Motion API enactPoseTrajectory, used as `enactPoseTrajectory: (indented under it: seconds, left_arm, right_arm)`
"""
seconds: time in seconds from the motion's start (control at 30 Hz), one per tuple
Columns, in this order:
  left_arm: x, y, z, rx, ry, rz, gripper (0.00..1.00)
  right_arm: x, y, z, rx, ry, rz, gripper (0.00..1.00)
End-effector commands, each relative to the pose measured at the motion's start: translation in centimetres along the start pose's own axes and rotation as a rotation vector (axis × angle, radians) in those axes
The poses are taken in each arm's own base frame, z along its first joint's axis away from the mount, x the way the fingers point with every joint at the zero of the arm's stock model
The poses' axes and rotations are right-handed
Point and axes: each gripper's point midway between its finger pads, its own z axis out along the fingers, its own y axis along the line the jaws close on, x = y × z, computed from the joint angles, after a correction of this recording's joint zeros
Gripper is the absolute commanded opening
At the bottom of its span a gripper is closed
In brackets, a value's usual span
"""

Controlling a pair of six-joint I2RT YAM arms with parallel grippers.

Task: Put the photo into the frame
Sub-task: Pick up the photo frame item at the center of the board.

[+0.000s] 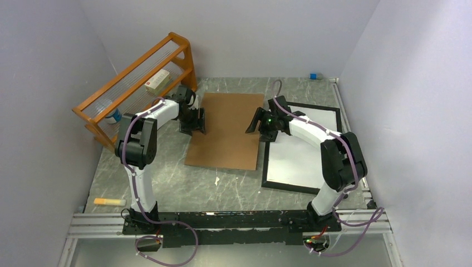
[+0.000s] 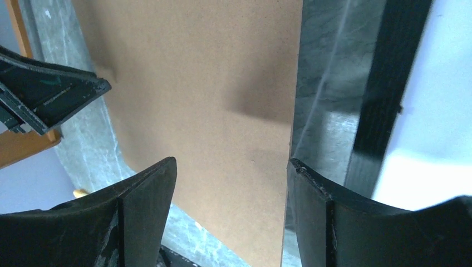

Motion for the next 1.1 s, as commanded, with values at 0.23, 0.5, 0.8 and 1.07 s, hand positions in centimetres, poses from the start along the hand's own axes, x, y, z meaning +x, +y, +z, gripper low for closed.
enactPoseTrajectory:
  seconds: [0.23, 0.5, 0.8, 1.07]
  left_arm:
    - [11.5, -9.9, 3.8, 0.292, 0.388, 0.034, 0.68]
    - [11.4, -8.9, 4.3, 0.212, 0.373, 0.027, 0.68]
    - [11.0, -8.1, 4.6, 0.157, 0.356, 0.023, 0.7]
    - [11.1, -7.9, 4.8, 0.145, 0.359, 0.022, 0.7]
  right_arm:
    - [-3.4, -0.2, -3.4, 0.012, -0.176, -0.049, 0.74]
    - [-3.9, -7.0, -4.1, 0.231, -0.228, 0.024, 0.75]
    - [-3.9, -10.4, -3.5, 0.33, -0.22, 0.026, 0.82]
    - [-3.5, -9.9, -2.1, 0.265, -0.16, 0.012, 0.82]
